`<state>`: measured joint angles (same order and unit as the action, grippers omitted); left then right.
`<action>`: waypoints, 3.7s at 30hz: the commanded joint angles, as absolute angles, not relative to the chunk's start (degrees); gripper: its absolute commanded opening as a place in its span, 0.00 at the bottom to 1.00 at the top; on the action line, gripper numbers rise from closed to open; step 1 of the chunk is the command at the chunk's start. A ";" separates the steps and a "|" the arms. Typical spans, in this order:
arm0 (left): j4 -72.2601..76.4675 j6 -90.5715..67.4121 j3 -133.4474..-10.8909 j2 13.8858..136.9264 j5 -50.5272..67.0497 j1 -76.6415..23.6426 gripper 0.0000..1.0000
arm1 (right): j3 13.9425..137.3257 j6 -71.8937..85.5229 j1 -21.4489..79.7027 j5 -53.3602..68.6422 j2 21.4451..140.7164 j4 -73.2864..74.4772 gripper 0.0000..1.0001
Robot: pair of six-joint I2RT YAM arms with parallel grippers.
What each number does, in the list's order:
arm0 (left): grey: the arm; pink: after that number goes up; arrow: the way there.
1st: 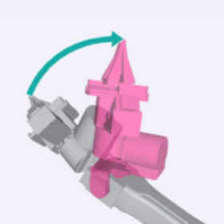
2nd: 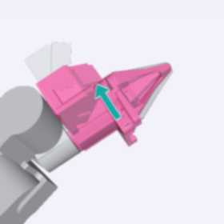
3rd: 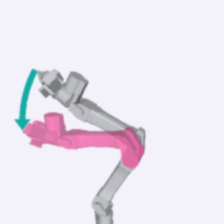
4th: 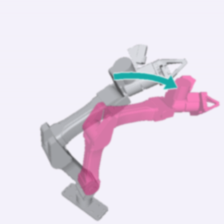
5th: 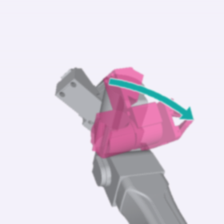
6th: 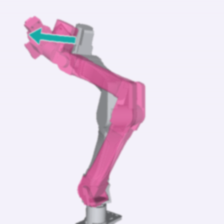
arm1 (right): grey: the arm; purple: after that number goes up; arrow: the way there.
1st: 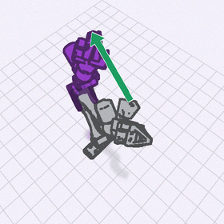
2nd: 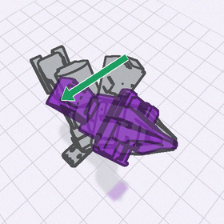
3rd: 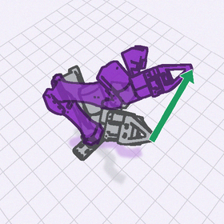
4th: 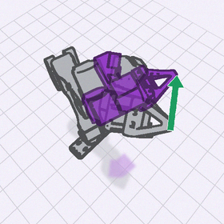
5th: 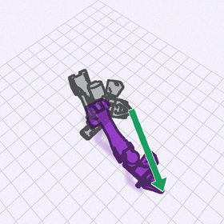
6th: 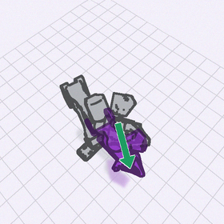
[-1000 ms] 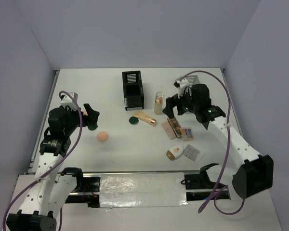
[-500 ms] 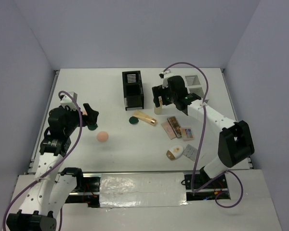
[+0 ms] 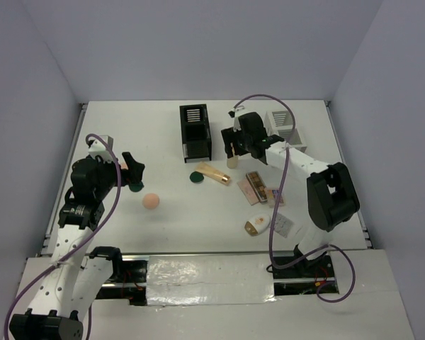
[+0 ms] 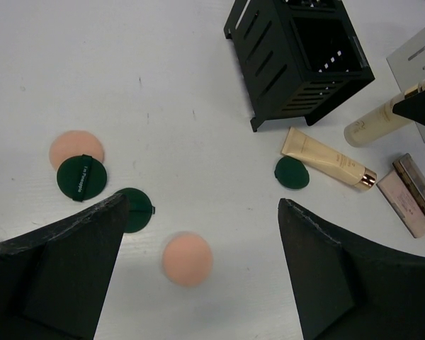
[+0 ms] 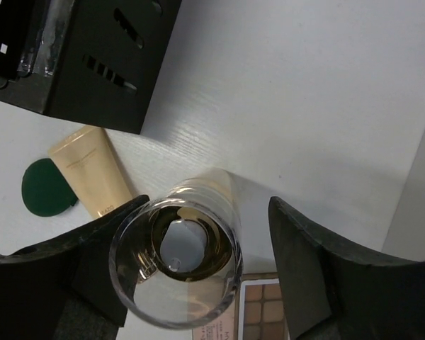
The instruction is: Organize the makeup
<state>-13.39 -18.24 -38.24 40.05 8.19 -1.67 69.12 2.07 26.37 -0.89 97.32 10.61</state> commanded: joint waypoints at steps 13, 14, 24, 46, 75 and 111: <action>-12.13 -17.93 -38.58 39.90 7.73 -1.76 0.99 | 72.68 1.32 26.28 -0.26 96.08 8.87 0.24; -12.13 -17.93 -38.58 39.82 7.73 -1.76 0.99 | 72.86 0.62 26.19 1.04 95.37 9.05 0.18; -12.04 -17.84 -38.67 39.64 8.00 -1.76 0.99 | 83.39 -10.98 18.21 12.64 84.73 16.78 0.00; -11.87 -17.93 -38.50 39.99 8.17 -1.93 0.99 | 99.67 -8.70 -2.11 12.66 100.19 16.00 0.00; -11.52 -18.02 -38.50 41.75 9.05 -1.93 0.99 | 95.28 -9.84 -3.34 13.01 107.84 13.18 0.89; -18.89 -27.07 -39.55 36.12 6.43 -9.23 0.86 | 73.56 -21.63 29.09 20.67 92.71 30.59 0.90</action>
